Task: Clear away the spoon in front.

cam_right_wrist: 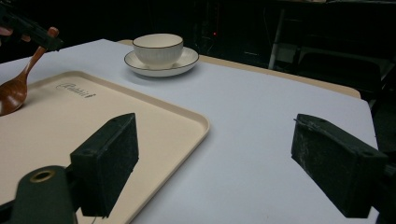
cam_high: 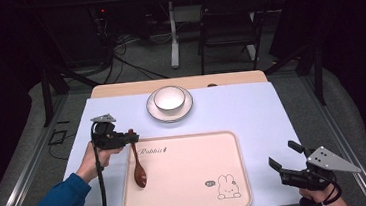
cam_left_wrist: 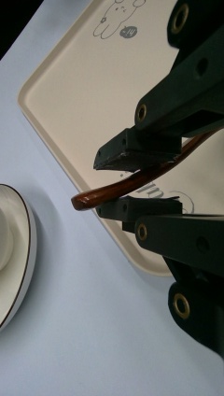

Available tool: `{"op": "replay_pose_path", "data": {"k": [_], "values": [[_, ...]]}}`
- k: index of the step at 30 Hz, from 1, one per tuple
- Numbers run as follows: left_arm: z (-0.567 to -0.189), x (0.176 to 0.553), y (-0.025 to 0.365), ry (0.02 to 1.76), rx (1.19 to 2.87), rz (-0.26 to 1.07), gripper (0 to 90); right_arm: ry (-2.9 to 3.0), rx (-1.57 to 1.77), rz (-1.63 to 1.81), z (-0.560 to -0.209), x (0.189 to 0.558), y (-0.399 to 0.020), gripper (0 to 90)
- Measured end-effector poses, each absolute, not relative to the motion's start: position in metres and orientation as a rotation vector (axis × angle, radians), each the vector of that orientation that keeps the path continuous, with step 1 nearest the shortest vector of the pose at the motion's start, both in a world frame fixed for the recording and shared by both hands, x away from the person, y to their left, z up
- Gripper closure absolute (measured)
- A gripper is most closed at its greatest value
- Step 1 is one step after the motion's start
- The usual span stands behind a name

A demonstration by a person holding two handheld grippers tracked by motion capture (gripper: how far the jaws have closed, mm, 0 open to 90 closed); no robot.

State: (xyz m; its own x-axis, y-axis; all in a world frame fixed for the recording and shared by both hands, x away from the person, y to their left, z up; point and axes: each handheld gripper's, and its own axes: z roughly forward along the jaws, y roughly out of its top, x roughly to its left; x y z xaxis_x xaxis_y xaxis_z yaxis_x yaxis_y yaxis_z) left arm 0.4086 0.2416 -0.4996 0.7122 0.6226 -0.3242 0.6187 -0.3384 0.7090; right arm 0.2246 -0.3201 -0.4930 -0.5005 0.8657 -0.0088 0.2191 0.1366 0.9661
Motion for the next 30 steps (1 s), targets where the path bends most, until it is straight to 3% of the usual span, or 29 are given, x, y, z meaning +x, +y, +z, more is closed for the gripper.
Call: {"op": "replay_pose_path", "data": {"k": [30], "values": [[-0.539, 0.410, 0.230, 1.080, 2.176, 0.019, 68.7, 1.821, 1.040, 1.389, -0.493, 0.225, -0.320, 14.0]]}}
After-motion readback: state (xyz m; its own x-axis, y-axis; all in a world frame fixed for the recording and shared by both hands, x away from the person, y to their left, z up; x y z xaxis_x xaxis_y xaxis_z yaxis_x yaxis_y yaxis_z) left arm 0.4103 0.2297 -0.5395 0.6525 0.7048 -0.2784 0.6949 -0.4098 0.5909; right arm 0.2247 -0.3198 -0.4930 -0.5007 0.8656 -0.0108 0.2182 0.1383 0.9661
